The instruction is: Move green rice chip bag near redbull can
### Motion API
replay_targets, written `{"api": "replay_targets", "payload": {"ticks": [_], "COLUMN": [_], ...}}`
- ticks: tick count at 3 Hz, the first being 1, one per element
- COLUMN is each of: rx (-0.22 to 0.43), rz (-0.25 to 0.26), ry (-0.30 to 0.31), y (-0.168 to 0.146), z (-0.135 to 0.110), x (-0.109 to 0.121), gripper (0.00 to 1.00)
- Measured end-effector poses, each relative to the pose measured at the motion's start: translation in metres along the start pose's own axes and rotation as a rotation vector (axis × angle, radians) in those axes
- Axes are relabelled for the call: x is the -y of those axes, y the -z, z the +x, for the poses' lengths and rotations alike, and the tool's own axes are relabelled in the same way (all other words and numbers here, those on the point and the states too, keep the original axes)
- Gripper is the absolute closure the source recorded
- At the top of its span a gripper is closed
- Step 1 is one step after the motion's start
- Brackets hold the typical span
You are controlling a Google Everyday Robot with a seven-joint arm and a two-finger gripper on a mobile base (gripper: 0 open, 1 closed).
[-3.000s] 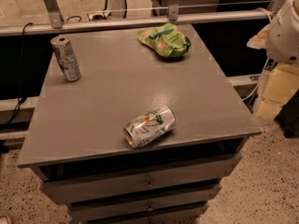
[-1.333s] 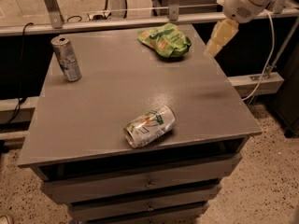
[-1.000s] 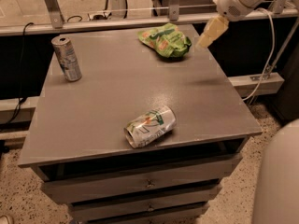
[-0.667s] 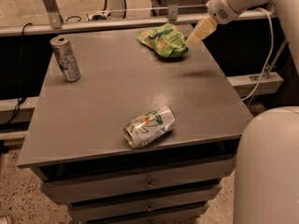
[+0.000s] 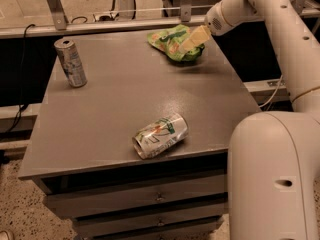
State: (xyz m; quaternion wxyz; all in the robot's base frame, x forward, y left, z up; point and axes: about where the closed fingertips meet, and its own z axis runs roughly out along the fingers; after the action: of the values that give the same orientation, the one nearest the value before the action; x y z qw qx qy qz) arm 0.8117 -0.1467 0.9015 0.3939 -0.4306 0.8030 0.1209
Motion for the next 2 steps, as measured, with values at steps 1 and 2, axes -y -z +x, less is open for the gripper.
{"api": "replay_targets", "payload": {"ticks": [1,2], "rx": [0.006,0.000], "rz": [0.001,0.000], "ry": [-0.073,-0.113], "y": [-0.020,-0.033], "z": [0.007,0.010], "x": [0.005,0.006], "gripper": [0.00,0.16]}}
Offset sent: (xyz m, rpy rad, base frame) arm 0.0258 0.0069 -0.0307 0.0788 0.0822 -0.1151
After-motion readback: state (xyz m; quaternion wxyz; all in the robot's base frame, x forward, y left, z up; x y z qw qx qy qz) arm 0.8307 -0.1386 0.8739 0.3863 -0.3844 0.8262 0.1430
